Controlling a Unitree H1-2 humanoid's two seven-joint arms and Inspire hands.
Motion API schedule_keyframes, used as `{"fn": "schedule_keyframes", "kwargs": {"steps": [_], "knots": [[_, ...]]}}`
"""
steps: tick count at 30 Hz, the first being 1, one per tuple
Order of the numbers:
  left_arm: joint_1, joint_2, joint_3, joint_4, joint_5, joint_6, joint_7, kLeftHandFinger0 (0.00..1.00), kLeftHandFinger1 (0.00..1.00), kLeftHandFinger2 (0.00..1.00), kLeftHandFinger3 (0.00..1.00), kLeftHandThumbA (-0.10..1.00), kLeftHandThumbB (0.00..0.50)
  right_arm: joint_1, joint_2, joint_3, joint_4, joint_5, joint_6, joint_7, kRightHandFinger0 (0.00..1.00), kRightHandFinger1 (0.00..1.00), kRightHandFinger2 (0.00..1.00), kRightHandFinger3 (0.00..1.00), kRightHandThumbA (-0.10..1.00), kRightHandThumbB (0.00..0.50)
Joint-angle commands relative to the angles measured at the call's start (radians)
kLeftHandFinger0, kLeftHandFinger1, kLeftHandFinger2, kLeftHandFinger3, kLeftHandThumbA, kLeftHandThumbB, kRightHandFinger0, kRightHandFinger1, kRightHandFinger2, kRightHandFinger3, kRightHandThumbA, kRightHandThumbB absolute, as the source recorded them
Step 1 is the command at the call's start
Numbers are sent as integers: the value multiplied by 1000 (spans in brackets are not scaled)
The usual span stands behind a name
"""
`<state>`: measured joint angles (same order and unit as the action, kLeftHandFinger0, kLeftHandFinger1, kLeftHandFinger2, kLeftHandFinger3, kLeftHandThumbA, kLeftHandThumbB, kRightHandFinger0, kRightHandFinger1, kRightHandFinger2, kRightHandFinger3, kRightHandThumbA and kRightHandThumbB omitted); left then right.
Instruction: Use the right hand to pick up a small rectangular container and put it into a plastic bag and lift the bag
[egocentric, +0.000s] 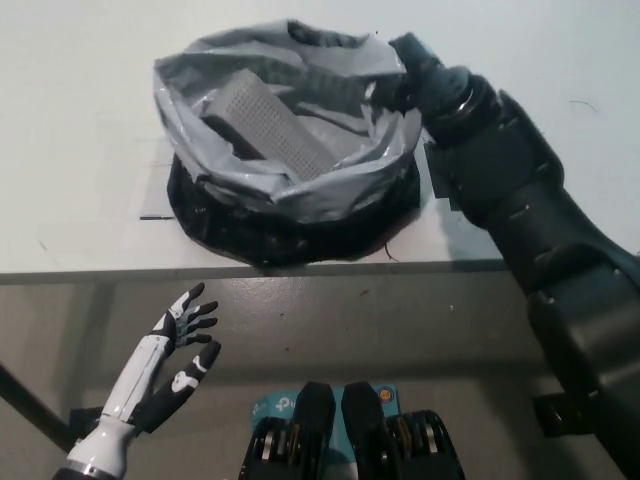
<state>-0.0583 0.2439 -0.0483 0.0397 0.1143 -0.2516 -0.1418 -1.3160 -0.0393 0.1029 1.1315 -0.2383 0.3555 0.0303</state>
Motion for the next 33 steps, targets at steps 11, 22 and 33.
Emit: {"fn": "schedule_keyframes", "kwargs": {"steps": [11, 22, 33], "knots": [[-37, 27, -7, -29, 27, 10, -14, 800, 833, 902, 1000, 747, 162, -253, -1, -161, -94, 200, 109, 160, 0, 344, 746, 430, 395, 129], [-53, 28, -13, -28, 25, 46, -22, 898, 841, 888, 1000, 629, 141, -474, 30, -326, 48, 348, 114, 127, 0, 132, 622, 668, 437, 60], [-52, 33, -21, -38, 39, 52, -23, 872, 851, 908, 1000, 593, 144, -677, 5, -486, 99, 456, 114, 45, 0, 223, 661, 827, 346, 2]]}}
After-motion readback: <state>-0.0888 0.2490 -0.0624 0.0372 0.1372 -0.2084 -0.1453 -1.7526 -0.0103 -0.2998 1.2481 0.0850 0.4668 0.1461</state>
